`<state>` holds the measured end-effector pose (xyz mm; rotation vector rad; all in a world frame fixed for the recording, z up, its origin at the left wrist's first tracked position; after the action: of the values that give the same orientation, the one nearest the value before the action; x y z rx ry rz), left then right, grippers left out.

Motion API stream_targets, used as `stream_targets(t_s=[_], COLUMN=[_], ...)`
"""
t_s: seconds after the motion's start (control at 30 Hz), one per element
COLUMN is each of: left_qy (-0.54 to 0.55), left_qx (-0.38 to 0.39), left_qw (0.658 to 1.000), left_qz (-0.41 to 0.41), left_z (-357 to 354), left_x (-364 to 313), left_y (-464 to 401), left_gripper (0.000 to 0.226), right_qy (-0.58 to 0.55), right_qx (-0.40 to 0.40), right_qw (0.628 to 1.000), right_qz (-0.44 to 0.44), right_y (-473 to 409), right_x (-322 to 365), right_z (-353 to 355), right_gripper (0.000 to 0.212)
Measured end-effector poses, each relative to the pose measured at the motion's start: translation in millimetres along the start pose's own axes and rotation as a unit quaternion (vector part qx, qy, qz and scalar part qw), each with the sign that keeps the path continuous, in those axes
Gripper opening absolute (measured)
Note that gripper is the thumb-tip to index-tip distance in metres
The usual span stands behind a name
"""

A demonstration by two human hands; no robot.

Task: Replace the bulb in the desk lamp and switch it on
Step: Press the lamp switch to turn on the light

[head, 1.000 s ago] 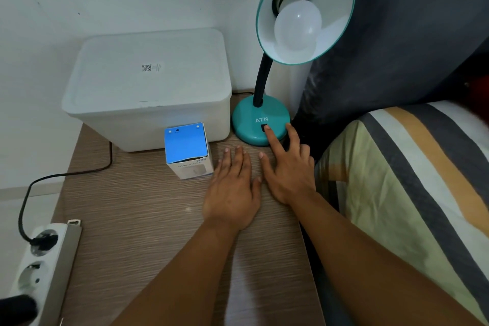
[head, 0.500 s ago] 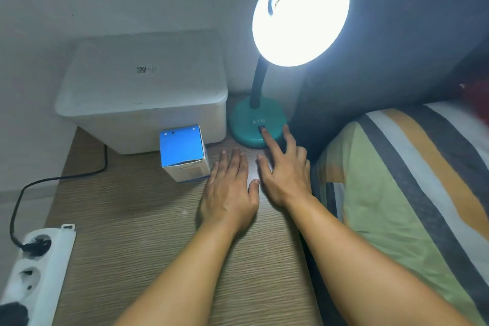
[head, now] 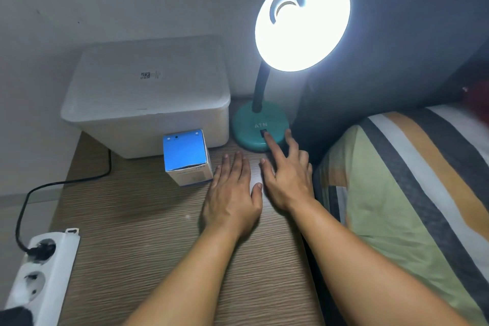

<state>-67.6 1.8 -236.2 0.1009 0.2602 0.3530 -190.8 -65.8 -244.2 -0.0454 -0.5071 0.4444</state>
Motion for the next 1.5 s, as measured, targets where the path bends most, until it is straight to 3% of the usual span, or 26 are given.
stream_targets(t_s=[1.07, 1.5], left_qy=[0.000, -0.002], left_qx=[0.004, -0.002], left_qw=[1.000, 1.000], left_qz=[0.002, -0.002], left_z=[1.1, -2.2], left_x=[0.8, 2.0], left_y=[-0.3, -2.1], left_gripper=[0.070, 0.072], right_qy=[0.049, 0.064], right_qx=[0.045, 0.020], right_qw=[0.997, 0.997], right_qz=[0.037, 0.027], right_y=[-4.0, -14.8], right_x=[4.7, 6.7], right_z=[5.8, 9.4], right_gripper=[0.065, 0.057])
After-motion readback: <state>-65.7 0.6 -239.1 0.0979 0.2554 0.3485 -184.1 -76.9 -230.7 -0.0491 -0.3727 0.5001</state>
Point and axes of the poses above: each hand's wrist, its own y-axis away from the middle knuckle, its own z-axis out of the back of the hand, x = y × z, the point moved 4 cm from there along -y, towards the middle knuckle, and after that the axes turned 14 degrees about z, right-handed, at the moved point
